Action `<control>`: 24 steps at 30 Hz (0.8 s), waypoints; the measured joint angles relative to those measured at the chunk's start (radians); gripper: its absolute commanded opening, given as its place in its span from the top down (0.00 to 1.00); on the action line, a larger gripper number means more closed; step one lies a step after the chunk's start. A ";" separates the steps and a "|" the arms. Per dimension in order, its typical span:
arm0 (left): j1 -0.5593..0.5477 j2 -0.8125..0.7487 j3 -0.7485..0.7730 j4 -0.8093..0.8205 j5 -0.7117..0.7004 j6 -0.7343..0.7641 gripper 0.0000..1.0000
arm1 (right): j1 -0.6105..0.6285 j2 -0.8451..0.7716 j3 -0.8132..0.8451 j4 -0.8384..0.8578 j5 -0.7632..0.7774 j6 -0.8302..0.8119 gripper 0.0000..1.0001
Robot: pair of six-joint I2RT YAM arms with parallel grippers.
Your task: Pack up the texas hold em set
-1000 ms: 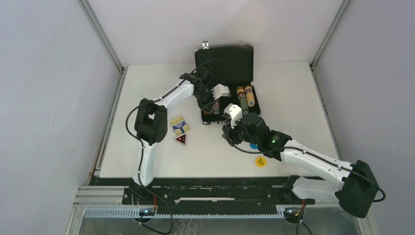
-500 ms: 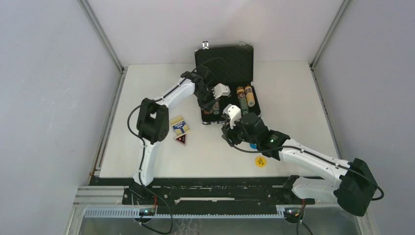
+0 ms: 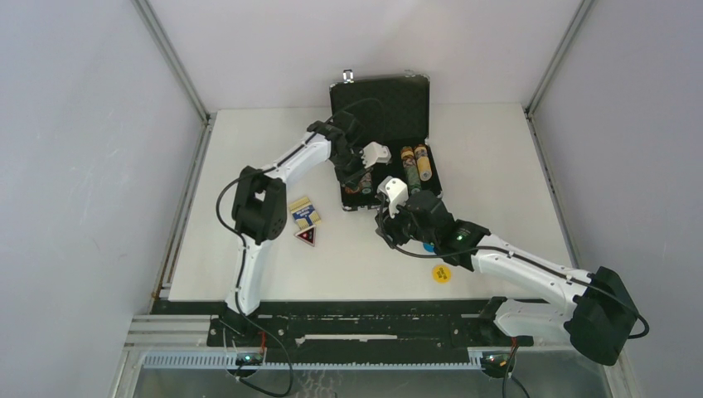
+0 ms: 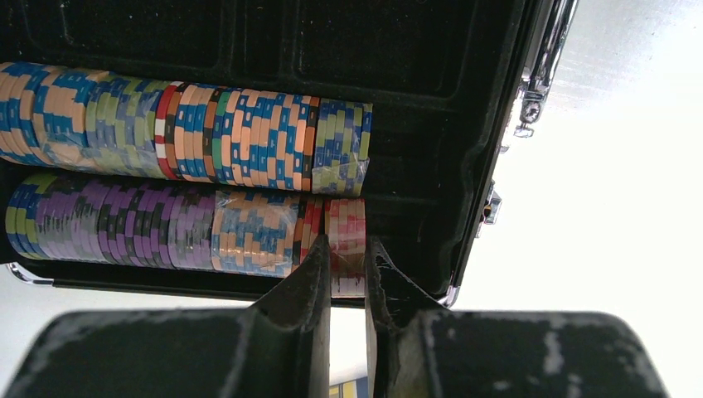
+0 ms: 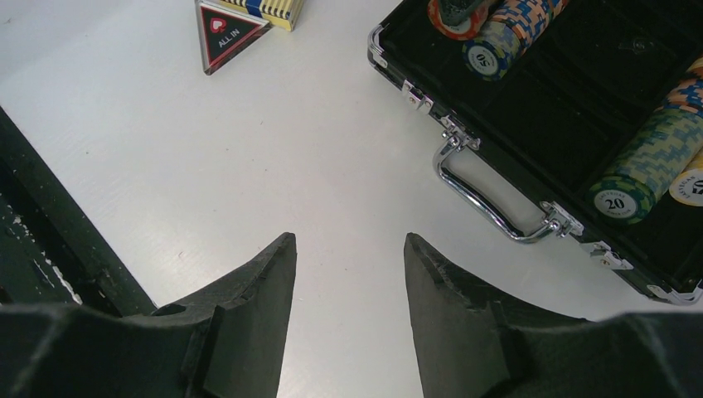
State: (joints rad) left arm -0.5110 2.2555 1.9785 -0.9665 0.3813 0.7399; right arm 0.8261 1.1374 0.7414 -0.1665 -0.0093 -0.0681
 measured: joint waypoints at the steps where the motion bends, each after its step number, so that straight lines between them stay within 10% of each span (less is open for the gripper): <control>1: -0.001 0.000 0.000 0.000 -0.003 0.000 0.80 | 0.000 0.000 0.000 0.000 0.000 0.000 0.42; 9: -0.008 0.000 0.000 0.003 -0.024 0.000 0.75 | 0.000 0.000 0.000 0.000 -0.001 0.003 0.42; 12: -0.013 0.000 0.000 0.003 -0.035 -0.001 0.99 | 0.000 0.000 0.000 0.000 -0.004 0.003 0.42; 24: -0.020 0.000 0.000 -0.005 -0.046 0.003 1.00 | 0.000 0.007 0.000 0.001 -0.012 0.003 0.42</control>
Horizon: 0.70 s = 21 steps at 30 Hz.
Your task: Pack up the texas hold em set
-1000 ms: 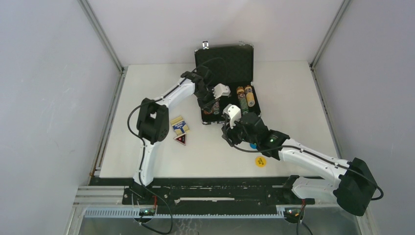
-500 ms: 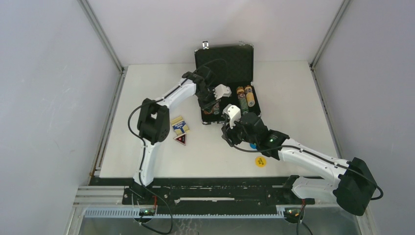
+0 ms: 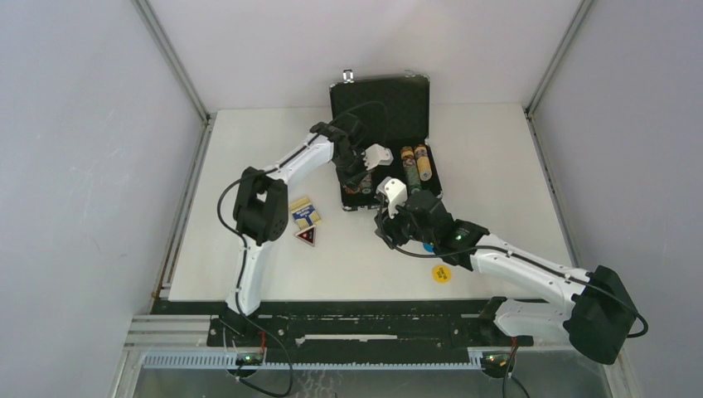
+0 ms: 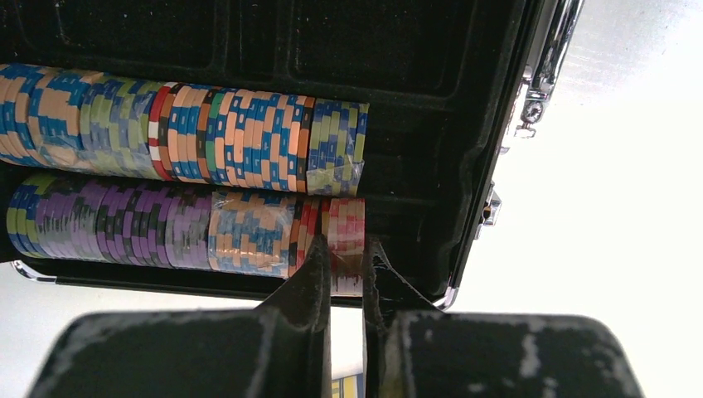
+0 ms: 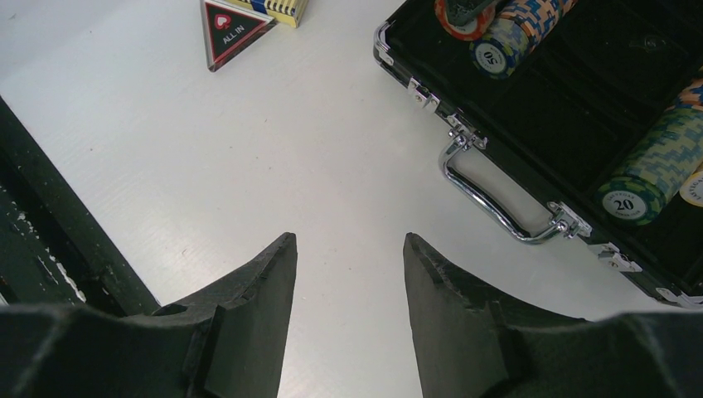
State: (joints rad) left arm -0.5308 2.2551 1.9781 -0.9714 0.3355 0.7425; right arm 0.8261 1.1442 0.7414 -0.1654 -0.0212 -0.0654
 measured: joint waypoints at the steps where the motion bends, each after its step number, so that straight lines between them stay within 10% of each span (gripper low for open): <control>1: 0.000 0.000 -0.001 0.001 0.000 0.000 1.00 | 0.000 0.001 0.000 0.000 0.000 0.000 0.42; 21: -0.008 -0.057 -0.087 0.064 -0.027 0.002 1.00 | 0.000 0.016 0.000 0.006 -0.012 0.000 0.42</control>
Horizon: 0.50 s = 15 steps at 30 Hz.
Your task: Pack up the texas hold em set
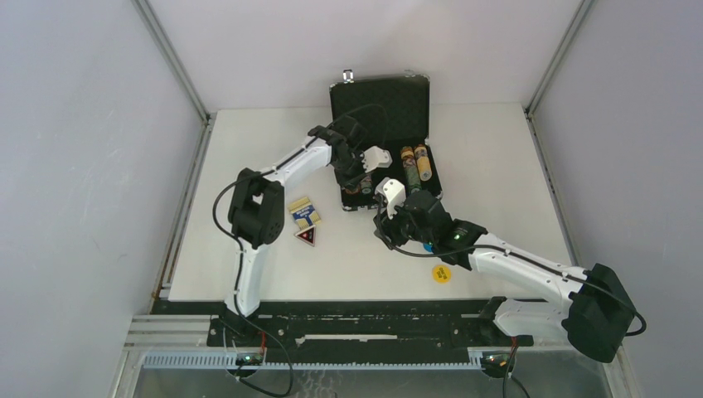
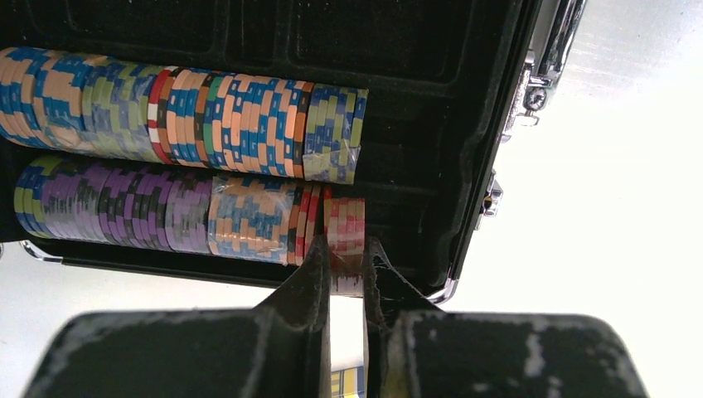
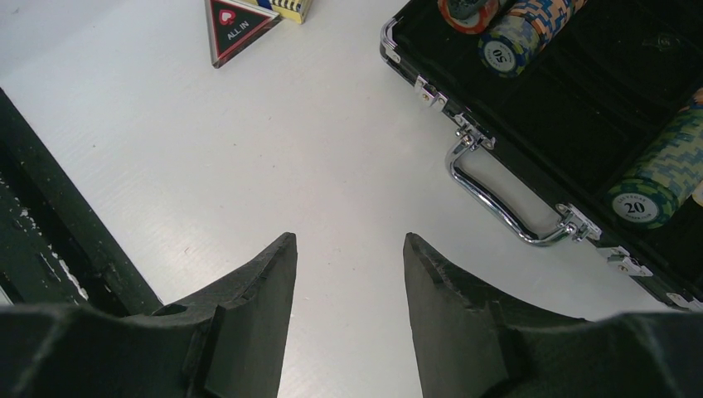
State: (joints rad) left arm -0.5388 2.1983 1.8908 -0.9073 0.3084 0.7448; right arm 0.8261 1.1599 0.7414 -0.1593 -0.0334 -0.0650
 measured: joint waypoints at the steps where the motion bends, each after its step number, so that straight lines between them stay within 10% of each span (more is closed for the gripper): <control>1: 0.000 -0.003 -0.002 0.000 0.000 0.000 1.00 | 0.000 0.000 0.000 0.000 -0.001 0.000 0.42; 15: -0.008 -0.020 -0.027 -0.016 0.005 0.019 0.99 | -0.001 0.017 0.000 0.006 -0.006 0.000 0.42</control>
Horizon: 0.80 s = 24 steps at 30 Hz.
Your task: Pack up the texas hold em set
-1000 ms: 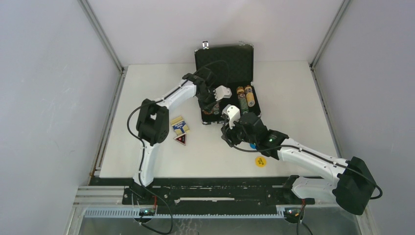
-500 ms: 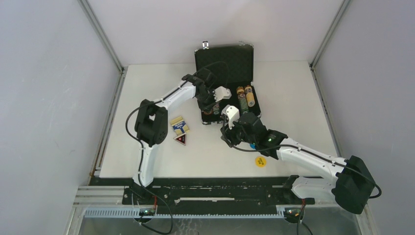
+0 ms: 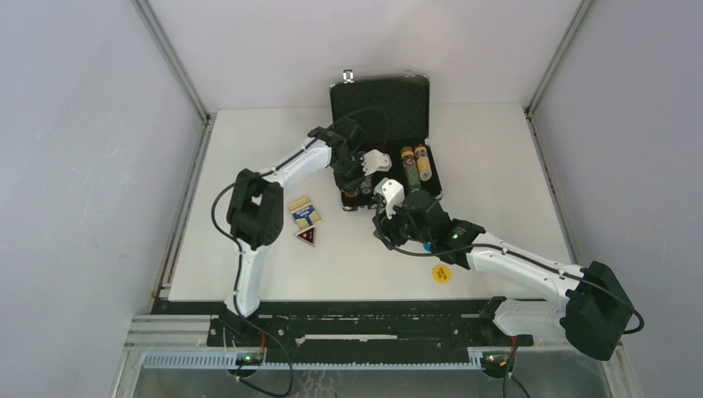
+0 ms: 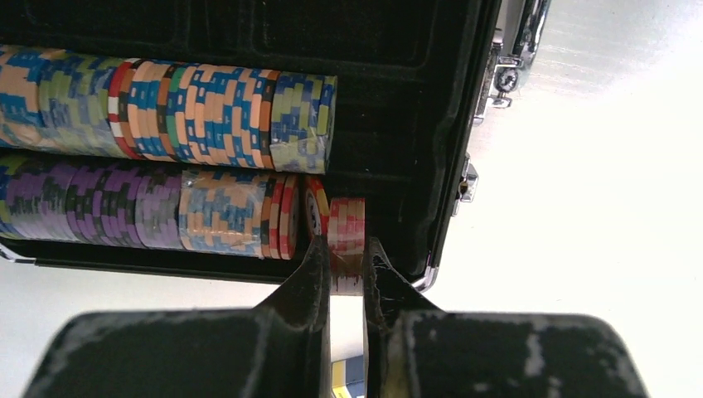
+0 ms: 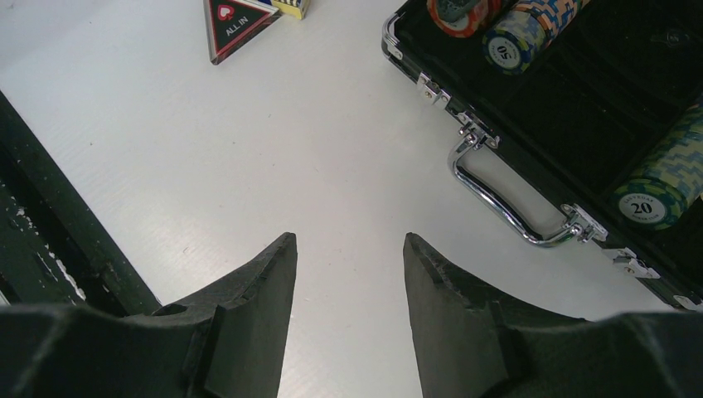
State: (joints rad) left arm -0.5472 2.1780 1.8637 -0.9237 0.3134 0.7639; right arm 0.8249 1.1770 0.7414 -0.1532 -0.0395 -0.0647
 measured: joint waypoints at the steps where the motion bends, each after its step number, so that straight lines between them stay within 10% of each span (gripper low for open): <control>1: 0.000 -0.001 -0.001 -0.006 0.003 0.002 1.00 | 0.000 0.000 0.000 0.000 0.000 0.000 0.42; 24: -0.016 -0.050 -0.003 -0.031 0.006 0.004 1.00 | 0.000 0.005 0.000 0.001 -0.004 0.002 0.42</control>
State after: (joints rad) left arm -0.5629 2.1281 1.8606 -0.9546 0.3199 0.7681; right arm 0.8246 1.1824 0.7414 -0.1520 -0.0437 -0.0624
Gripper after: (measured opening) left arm 0.125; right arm 0.580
